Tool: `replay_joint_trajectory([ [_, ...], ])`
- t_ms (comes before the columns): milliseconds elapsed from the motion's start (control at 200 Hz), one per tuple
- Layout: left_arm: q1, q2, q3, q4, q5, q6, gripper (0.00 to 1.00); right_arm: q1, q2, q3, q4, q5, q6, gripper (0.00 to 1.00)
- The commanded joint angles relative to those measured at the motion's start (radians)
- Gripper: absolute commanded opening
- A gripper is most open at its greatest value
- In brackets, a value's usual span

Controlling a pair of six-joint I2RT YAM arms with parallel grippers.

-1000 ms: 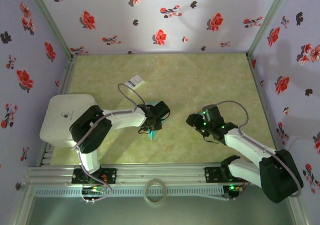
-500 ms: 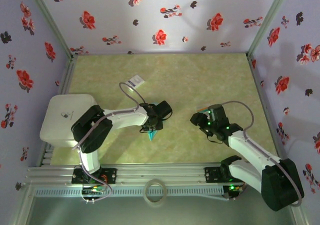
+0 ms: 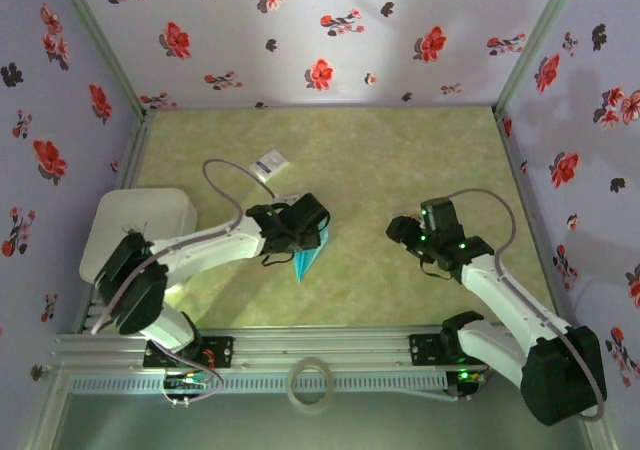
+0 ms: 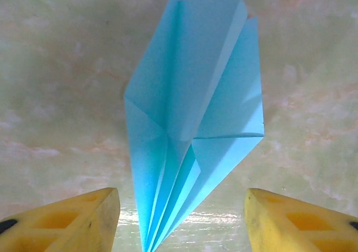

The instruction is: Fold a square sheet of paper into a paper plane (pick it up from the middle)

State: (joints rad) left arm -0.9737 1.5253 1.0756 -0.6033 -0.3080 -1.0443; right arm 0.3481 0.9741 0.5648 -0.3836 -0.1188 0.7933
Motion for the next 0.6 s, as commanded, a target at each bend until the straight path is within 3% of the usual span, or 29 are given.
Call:
replay_joint_trajectory([
  [0,0.025,-0.082,-0.063,0.009,-0.076,0.074,0.62,-0.010,0.000,0.061,-0.082,0.093,-0.076,0.68],
  [185,0.148,-0.202,-0.200,0.115,0.023,0.181,0.61,-0.021,-0.005,0.132,-0.153,0.170,-0.133,0.70],
  [395,0.327,-0.223,-0.270,0.256,0.322,0.299,0.62,-0.026,-0.011,0.121,-0.140,0.176,-0.131,0.71],
  [485,0.358,-0.247,-0.267,0.256,0.342,0.359,0.62,-0.028,-0.011,0.128,-0.144,0.231,-0.155,0.71],
  [595,0.410,-0.307,-0.280,0.254,0.277,0.455,0.67,-0.030,-0.012,0.154,-0.126,0.392,-0.249,0.73],
])
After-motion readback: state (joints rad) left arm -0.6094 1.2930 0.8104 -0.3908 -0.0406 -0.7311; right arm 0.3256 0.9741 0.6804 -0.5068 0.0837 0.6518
